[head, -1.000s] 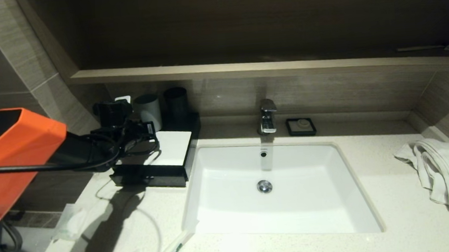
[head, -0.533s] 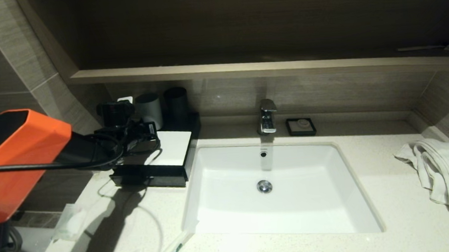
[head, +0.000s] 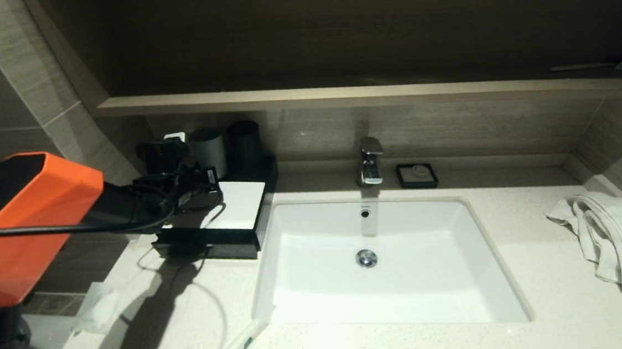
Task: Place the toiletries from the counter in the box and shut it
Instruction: Place the cup on the storage box
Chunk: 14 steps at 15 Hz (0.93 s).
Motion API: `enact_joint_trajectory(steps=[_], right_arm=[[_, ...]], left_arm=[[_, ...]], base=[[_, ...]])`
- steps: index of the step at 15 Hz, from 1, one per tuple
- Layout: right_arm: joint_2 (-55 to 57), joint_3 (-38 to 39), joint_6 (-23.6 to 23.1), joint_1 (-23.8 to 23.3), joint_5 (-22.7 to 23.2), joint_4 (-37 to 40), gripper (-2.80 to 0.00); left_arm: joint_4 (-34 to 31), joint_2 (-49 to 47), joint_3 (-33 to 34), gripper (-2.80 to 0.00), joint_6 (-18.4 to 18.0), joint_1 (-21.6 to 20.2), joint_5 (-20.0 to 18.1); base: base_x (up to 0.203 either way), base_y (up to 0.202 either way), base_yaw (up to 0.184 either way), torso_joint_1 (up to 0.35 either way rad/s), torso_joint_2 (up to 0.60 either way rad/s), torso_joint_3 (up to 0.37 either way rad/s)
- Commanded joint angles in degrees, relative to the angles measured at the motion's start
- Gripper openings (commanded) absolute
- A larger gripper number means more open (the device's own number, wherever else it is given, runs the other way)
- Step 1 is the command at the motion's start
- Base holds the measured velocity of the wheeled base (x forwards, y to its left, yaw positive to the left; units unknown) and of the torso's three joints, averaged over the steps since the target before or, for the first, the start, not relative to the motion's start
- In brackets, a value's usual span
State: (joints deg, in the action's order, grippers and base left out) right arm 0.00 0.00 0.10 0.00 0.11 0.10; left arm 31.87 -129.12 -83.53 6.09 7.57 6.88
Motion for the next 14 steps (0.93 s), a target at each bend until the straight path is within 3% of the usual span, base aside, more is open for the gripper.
enact_joint_trajectory(steps=[1, 14], right_arm=[[0.0, 0.0, 0.0, 0.0, 0.1, 0.0, -2.8], [0.0, 0.0, 0.0, 0.0, 0.0, 0.0, -2.8]], left_arm=[[0.2, -0.6, -0.4, -2.8, 0.1, 0.0, 0.1], [-0.4, -1.1, -2.0, -2.8, 0.4, 0.0, 0.0]], base=[[0.0, 0.0, 0.0, 0.0, 0.0, 0.0], [0.0, 0.0, 0.0, 0.0, 0.0, 0.0]])
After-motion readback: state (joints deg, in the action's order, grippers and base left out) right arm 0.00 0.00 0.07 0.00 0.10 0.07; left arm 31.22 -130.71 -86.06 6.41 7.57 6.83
